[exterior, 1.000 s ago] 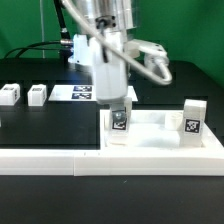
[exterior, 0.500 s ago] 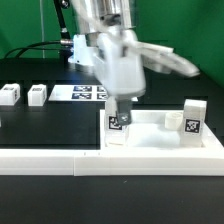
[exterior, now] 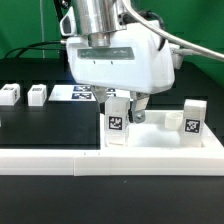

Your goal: Assemble square table

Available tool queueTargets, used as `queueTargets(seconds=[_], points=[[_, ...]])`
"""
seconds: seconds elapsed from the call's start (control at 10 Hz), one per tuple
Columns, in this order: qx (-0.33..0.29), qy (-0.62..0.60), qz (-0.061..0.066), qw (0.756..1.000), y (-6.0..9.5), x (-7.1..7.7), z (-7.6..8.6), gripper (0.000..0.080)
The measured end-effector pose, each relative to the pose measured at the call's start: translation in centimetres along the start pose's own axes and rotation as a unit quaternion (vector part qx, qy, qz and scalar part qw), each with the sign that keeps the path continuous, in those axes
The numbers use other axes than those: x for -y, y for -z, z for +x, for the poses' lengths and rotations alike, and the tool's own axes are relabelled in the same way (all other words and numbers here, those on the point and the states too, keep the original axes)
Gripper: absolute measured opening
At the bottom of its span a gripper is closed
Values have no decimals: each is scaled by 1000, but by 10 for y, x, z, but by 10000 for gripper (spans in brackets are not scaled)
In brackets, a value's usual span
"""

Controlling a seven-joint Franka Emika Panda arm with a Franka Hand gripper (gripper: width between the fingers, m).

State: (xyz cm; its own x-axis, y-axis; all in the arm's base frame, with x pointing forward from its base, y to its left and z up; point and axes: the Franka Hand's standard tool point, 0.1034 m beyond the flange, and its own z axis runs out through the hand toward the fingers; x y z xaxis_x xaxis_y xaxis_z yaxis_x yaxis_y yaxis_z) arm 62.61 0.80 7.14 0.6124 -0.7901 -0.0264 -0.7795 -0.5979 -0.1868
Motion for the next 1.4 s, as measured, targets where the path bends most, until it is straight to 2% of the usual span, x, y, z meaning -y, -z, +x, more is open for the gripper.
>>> queueTargets(seconds=[0.1, 0.2, 0.3, 0.5, 0.6, 0.7, 0.9, 1.0, 1.1, 1.2, 1.3, 1.4], points=[[2, 102, -17, 995, 2, 3, 0, 649], [3, 215, -33, 976, 2, 5, 1, 649], [12, 286, -42, 957, -3, 4, 0, 649], [9, 234, -40, 971, -3, 4, 1, 398], [9, 229, -42, 973, -3, 1, 3, 398], [7, 180, -44, 983, -4, -1, 4, 294], [3, 110, -45, 993, -4, -2, 5, 294], [-1, 43, -45, 998, -4, -2, 5, 294], [-9, -77, -48, 996, -4, -2, 6, 294], [-16, -192, -49, 980, -4, -3, 6, 294], [-7, -301, -48, 952, -5, -3, 3, 294], [33, -422, -41, 905, -5, -2, 7, 294]])
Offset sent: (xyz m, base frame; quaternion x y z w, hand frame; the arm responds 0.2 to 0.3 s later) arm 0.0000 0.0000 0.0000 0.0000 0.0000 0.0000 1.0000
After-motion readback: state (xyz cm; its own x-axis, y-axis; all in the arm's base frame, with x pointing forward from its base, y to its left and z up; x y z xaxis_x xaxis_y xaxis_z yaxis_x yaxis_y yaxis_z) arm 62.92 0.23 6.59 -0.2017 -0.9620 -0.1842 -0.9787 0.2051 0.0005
